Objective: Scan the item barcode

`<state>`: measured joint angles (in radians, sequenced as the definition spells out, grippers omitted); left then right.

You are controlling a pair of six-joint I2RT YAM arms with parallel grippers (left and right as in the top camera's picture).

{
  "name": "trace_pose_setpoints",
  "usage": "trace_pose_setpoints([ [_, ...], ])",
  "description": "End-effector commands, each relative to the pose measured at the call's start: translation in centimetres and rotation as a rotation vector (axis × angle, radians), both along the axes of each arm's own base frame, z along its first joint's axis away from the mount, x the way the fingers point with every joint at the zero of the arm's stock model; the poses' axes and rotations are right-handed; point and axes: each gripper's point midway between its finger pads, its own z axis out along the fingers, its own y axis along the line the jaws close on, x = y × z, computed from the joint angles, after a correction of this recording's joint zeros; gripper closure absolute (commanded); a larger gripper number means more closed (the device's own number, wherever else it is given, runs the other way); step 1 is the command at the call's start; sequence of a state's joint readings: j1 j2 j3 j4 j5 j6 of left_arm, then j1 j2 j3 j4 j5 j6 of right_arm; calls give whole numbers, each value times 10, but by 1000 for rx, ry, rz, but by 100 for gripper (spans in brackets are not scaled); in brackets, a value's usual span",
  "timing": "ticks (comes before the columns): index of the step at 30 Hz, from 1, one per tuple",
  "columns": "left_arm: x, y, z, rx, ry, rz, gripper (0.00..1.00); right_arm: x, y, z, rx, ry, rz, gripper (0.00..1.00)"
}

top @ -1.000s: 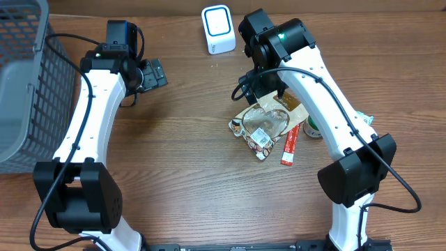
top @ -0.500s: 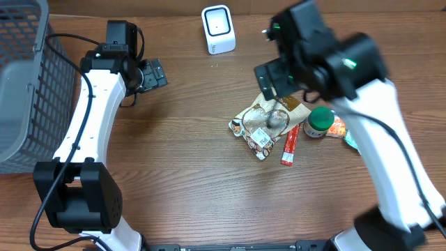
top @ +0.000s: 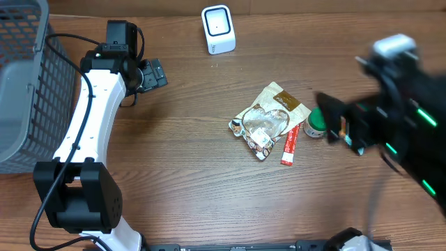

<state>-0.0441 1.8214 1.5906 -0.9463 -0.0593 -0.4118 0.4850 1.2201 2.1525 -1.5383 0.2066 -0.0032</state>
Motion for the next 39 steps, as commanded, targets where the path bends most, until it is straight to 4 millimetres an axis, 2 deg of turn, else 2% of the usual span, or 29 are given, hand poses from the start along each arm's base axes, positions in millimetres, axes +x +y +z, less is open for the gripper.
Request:
trace_pose_setpoints([
  [1,3,-2,13,-9,-35,2,0,-28,-14,20,49,-83,4,0],
  [5,3,-2,13,-9,-35,2,0,-62,-31,36,94,-169,4,0],
  [8,3,-2,13,-9,-35,3,0,-83,-43,39,113,-204,4,0],
  [17,3,-2,13,-9,-35,3,0,-126,-71,17,91,-175,-39,0],
  [25,3,-2,13,-9,-35,3,0,-160,-54,13,180,-189,75,0],
  [33,3,-2,13,-9,-35,3,0,-167,-62,-15,165,-166,-28,0],
  [39,3,-2,13,-9,-35,3,0,-156,-60,-36,171,-192,-50,0],
])
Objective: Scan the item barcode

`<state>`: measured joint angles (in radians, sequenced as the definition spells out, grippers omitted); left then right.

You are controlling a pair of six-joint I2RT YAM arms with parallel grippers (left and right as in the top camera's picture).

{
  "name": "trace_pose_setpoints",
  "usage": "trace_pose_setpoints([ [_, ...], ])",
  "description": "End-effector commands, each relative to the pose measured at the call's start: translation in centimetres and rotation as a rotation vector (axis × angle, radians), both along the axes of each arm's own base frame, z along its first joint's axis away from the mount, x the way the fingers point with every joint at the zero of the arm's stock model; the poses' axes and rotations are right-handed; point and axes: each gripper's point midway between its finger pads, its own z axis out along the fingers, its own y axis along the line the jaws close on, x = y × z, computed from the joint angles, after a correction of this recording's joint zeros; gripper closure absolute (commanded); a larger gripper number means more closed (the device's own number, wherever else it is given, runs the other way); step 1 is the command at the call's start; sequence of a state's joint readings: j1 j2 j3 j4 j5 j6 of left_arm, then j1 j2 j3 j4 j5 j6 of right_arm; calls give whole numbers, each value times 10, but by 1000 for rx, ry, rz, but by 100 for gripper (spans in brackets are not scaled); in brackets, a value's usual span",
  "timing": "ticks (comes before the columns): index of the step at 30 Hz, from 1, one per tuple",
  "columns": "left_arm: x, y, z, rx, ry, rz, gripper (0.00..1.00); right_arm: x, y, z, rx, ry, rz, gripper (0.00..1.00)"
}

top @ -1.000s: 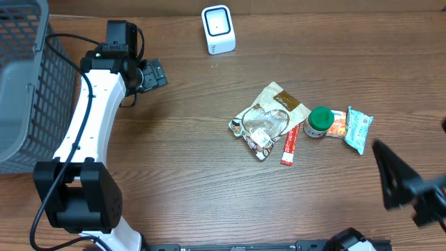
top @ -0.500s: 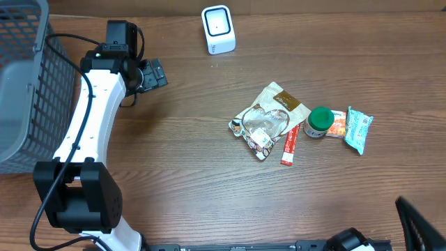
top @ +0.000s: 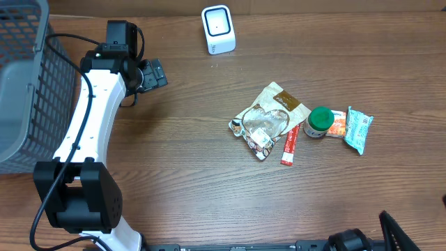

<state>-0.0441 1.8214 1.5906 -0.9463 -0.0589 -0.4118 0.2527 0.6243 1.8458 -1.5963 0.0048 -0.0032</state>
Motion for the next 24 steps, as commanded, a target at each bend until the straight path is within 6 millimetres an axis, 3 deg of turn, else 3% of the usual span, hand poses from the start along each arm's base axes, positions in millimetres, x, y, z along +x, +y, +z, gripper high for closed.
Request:
trace_pose_setpoints([
  [1,3,-2,13,-8,-35,3,1,5,2,-14,10,-16,-2,0],
  [9,3,-1,13,-8,-35,4,0,42,11,-47,36,-119,-2,0],
  [19,3,-2,13,-8,-35,3,0,112,24,-115,71,-270,-27,0],
  [24,3,-2,13,-8,-35,3,0,136,35,-137,104,-407,18,0],
])
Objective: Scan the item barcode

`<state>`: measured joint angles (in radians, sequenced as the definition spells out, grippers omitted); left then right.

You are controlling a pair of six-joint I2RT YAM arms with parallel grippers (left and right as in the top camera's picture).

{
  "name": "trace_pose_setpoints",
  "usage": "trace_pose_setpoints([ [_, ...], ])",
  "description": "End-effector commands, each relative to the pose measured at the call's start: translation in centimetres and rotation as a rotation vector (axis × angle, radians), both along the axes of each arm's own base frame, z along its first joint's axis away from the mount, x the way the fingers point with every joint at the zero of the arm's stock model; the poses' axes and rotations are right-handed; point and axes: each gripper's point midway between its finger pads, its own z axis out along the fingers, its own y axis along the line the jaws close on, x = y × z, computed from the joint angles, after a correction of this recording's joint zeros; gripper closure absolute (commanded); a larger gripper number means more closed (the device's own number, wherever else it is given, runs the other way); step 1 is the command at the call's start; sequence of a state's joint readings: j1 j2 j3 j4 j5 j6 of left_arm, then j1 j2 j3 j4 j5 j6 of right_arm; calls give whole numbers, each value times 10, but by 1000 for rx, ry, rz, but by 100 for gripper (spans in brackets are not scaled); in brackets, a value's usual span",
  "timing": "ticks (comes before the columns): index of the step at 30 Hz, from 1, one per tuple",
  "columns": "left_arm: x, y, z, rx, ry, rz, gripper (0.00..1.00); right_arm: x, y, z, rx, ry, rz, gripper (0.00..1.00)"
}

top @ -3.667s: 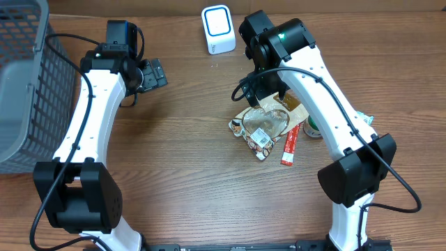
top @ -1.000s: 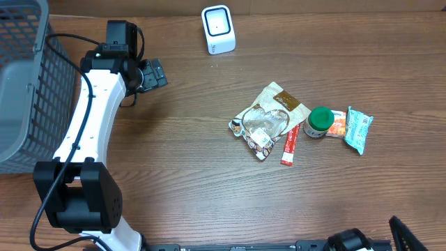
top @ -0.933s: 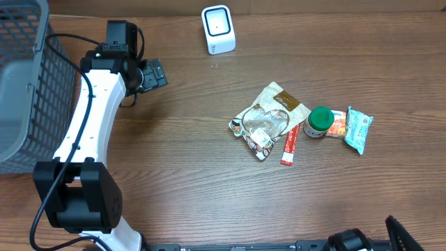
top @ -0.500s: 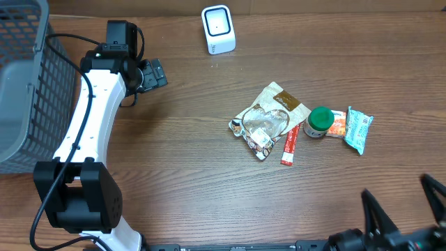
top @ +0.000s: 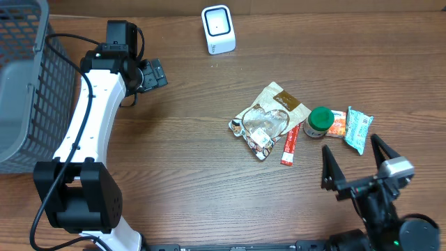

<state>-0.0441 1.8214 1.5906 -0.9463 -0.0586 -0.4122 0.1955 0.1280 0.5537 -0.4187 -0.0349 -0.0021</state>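
A white barcode scanner (top: 218,29) stands at the table's far edge. The items lie right of centre: a brown-and-clear snack bag (top: 268,118), a red stick packet (top: 290,144), a green-lidded jar (top: 319,120), an orange packet (top: 337,124) and a teal packet (top: 359,128). My right gripper (top: 354,159) is open, just on the near side of the jar and teal packet, and holds nothing. My left gripper (top: 155,73) hangs at the far left, away from all items. Its jaws are too dark to read.
A grey wire basket (top: 28,84) fills the left edge. The white left arm (top: 87,118) stretches from the near left toward the back. Bare wood lies between the scanner and the pile of items.
My right arm was almost out of view at the bottom right corner. Its open gripper now shows just on the near side of the teal packet and jar. Items and left arm are unchanged.
At first my right arm was a blur over the right side, covering the orange and teal packets beside the jar. Then it was down at the bottom edge and all items lay uncovered. Now its open gripper is back near those packets, with nothing moved.
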Motion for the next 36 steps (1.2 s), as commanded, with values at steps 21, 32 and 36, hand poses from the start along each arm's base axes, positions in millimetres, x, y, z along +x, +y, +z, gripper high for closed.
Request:
trace_pose_setpoints([
  [21,3,-2,13,-8,-36,3,0,39,17,-111,7,-68,61,0],
  [32,3,-2,13,-8,-35,3,0,42,15,-146,-13,75,49,0],
  [36,3,-2,13,-8,-35,3,0,42,15,-146,-13,75,48,0],
])
